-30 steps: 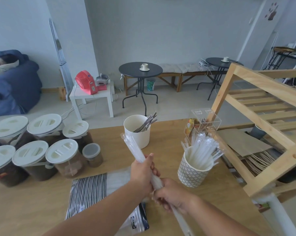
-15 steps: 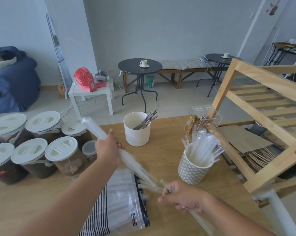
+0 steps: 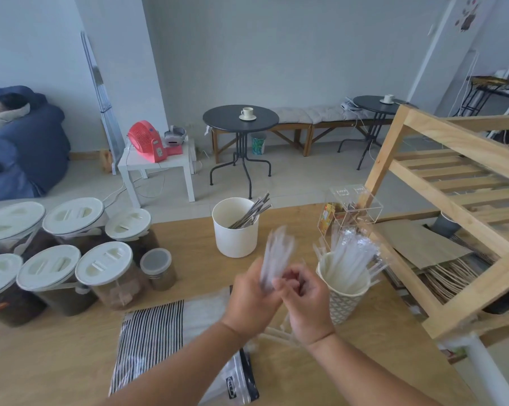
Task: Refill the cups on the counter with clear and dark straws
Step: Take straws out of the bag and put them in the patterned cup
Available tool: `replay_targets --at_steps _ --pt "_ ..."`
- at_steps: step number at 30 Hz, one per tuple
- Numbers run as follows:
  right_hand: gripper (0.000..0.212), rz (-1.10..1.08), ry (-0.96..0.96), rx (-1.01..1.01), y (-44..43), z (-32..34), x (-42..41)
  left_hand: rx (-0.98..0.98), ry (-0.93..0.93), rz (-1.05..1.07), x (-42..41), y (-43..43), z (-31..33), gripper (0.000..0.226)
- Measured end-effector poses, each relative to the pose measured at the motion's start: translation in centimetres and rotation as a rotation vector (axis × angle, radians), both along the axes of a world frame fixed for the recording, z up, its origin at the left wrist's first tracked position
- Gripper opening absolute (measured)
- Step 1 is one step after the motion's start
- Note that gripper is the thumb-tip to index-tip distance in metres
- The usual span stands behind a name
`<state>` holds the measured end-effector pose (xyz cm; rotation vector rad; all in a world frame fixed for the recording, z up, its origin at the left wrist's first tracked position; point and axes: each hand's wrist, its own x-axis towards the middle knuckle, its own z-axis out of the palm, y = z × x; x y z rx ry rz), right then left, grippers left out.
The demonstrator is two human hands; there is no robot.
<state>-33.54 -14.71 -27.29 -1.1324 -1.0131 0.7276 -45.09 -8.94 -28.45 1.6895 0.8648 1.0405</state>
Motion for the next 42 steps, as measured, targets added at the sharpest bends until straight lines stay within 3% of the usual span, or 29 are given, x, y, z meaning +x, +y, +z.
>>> replay_targets --at_steps 4,9,13,15,18,22,25,29,34,39,42 --pt "0.074 0.096 0.059 -0.013 -0.9 -1.5 -0.3 -0.052 0.029 -0.021 -0.1 -0.9 -1.9 0.041" --pt "0.062 0.036 -0.083 -0.093 -0.6 -2.4 -1.1 -0.110 0.063 -0.026 -0.3 -1.3 -2.7 0.034" --pt "0.035 -0.056 -0.128 -0.167 0.5 -2.5 -2.0 -0.067 0.143 -0.020 -0.1 -1.3 -3.0 0.024" --pt "0.026 -0.083 -0.082 -0.179 1.0 -2.2 -2.0 -0.017 0.209 -0.007 0.2 -0.9 -2.6 0.048" --pt "0.017 -0.079 -0.019 -0.113 1.4 0.3 -1.2 0.105 0.154 -0.066 1.2 -0.3 -0.6 0.020" --pt "0.034 -0.070 0.030 -0.056 1.2 5.5 1.6 0.346 0.078 -0.108 3.8 0.9 4.2 0.038" --pt "0.030 -0.085 0.023 0.040 1.2 9.0 4.0 0.418 0.001 -0.170 6.6 1.3 7.8 0.049" --pt "0.037 -0.143 0.012 0.119 1.2 11.7 6.9 0.316 -0.094 -0.241 10.2 0.8 10.2 0.045" --pt "0.024 -0.187 -0.111 0.171 1.5 13.3 9.8 0.261 -0.187 -0.279 13.0 0.0 11.2 0.043" --pt "0.040 -0.241 -0.221 0.149 2.0 12.1 11.9 0.208 -0.148 -0.248 14.7 0.7 10.0 0.027" --pt "0.038 -0.256 -0.169 0.142 2.1 10.3 13.3 0.178 -0.153 -0.237 14.8 1.2 9.4 0.026"
